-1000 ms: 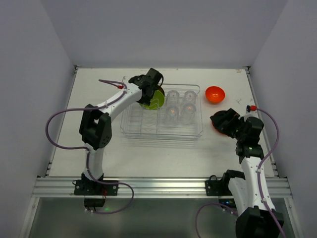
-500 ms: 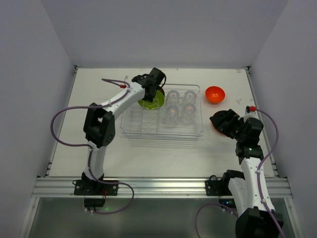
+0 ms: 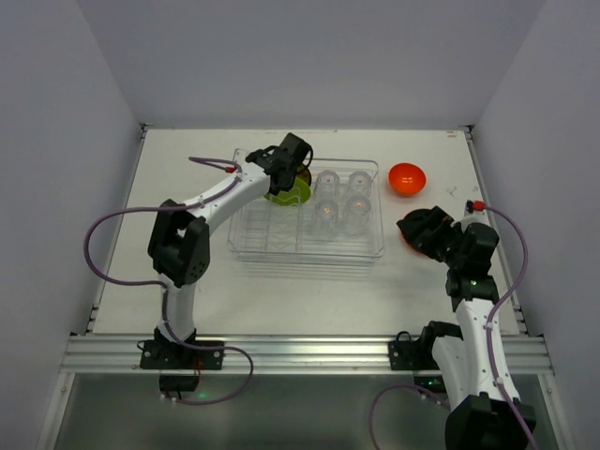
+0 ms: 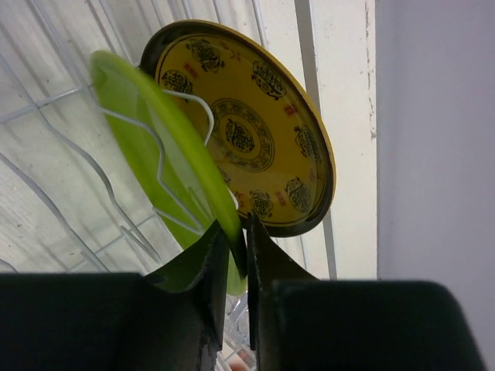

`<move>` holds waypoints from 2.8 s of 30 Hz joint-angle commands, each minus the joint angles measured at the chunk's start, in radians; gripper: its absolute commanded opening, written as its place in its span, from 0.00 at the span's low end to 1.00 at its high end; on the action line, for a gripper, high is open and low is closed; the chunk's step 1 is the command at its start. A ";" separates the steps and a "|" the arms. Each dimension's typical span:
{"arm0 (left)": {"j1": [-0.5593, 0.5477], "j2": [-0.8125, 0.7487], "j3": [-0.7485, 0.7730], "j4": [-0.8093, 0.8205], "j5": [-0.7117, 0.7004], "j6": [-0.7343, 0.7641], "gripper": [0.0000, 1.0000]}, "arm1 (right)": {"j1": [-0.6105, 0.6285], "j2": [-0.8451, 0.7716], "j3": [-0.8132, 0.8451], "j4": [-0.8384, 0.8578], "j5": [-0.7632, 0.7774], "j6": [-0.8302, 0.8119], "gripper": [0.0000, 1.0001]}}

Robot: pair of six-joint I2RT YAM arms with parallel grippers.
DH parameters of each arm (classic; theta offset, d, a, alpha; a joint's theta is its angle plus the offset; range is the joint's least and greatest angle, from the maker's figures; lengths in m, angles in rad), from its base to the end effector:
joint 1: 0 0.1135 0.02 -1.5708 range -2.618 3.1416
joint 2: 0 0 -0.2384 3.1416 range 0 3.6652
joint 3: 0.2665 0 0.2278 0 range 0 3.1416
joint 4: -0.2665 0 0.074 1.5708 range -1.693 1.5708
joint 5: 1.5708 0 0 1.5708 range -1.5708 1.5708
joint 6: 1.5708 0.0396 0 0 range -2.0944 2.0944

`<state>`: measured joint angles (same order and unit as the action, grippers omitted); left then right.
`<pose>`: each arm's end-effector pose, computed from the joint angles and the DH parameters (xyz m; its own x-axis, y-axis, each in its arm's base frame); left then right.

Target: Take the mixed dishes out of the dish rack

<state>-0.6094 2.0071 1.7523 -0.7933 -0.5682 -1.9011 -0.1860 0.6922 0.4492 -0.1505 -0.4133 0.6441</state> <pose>0.3419 -0.2127 0.2392 -0.0176 -0.9601 -0.2791 -0.7571 0.1951 -0.6235 0.1661 -0.0151 0.2287 -0.4185 0.6383 -0.6461 0.0702 0.7319 0.6777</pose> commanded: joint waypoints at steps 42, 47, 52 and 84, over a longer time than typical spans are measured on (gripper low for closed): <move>-0.774 -0.560 -0.524 0.885 -0.758 2.140 0.00 | 0.000 -0.033 -0.020 0.110 -0.159 0.023 0.99; -0.810 -0.622 -0.494 0.247 -0.260 1.977 0.00 | 0.000 -0.043 0.029 0.063 -0.306 0.038 0.99; -0.816 -0.673 -0.571 0.149 0.101 2.136 0.00 | 0.002 -0.079 0.071 -0.006 -0.444 0.062 0.98; -1.076 -0.646 -0.809 0.282 -0.176 2.435 0.00 | 0.781 -0.039 0.016 -0.104 0.029 0.230 0.70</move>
<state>-1.6688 1.3949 0.9695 -0.5995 -0.6525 0.4644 0.5797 0.6724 0.4759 -0.2623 -0.5060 0.8532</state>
